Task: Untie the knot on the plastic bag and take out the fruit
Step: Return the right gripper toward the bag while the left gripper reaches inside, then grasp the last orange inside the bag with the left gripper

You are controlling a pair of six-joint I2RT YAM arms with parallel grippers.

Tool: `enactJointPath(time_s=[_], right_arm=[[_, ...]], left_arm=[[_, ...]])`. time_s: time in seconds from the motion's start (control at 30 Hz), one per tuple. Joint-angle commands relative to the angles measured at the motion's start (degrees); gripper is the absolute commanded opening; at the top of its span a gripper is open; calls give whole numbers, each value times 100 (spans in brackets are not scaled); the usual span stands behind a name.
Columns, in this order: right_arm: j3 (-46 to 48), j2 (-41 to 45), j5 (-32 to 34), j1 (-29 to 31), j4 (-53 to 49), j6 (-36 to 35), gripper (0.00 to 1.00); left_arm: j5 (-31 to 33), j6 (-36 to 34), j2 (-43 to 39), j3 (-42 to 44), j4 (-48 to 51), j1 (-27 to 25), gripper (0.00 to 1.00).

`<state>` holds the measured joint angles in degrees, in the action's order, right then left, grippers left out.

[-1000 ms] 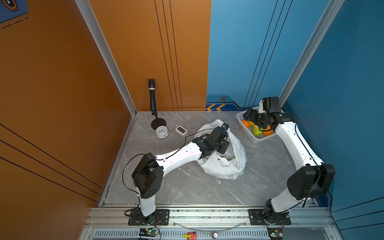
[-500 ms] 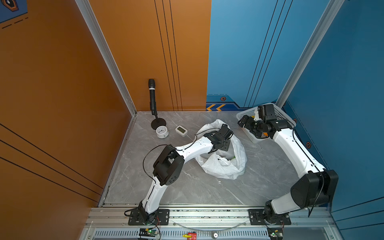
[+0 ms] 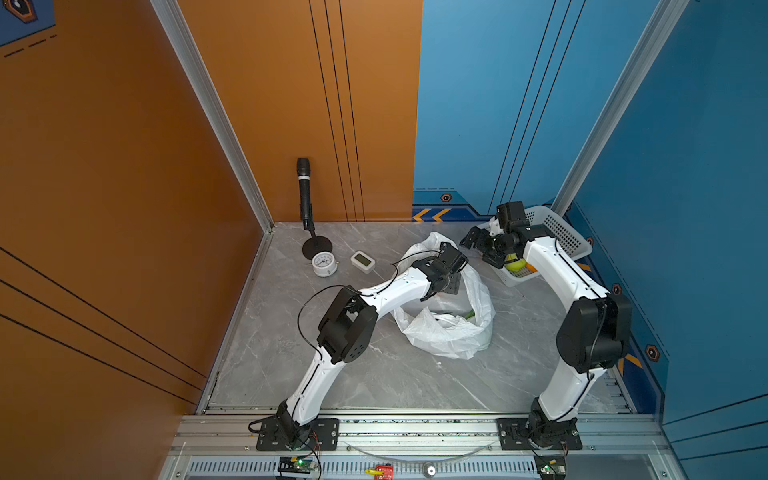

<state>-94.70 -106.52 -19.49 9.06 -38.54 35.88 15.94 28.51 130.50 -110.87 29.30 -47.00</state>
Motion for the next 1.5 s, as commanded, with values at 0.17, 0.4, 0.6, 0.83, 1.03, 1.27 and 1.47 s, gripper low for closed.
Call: enactJointPath(time_s=[0.17,0.4,0.6,0.83,1.03,1.27,1.47], right_arm=[[-479,-730,-384,114,-176,73,95],[-653,-831,-389,95,-331,86,95],[-779,-655,-381,33,-602,73,95],[-306,185,-322,-18,-911,-169,95],[522,1088,-318,-71,-909,-252,96],[1384,1819,-252,-40,-787,-239,93],[1739,1783,95,110,-777,-161,90]], left_arm=[[34,-186,453,-480,304,210,85],[-249,-224,777,-773,387,296,84],[-406,-189,769,-761,403,298,68],[-580,-144,513,-657,401,281,60],[-692,-139,290,-559,402,253,58],[-768,-210,63,-495,401,247,57],[-950,-354,-188,-358,401,253,57]])
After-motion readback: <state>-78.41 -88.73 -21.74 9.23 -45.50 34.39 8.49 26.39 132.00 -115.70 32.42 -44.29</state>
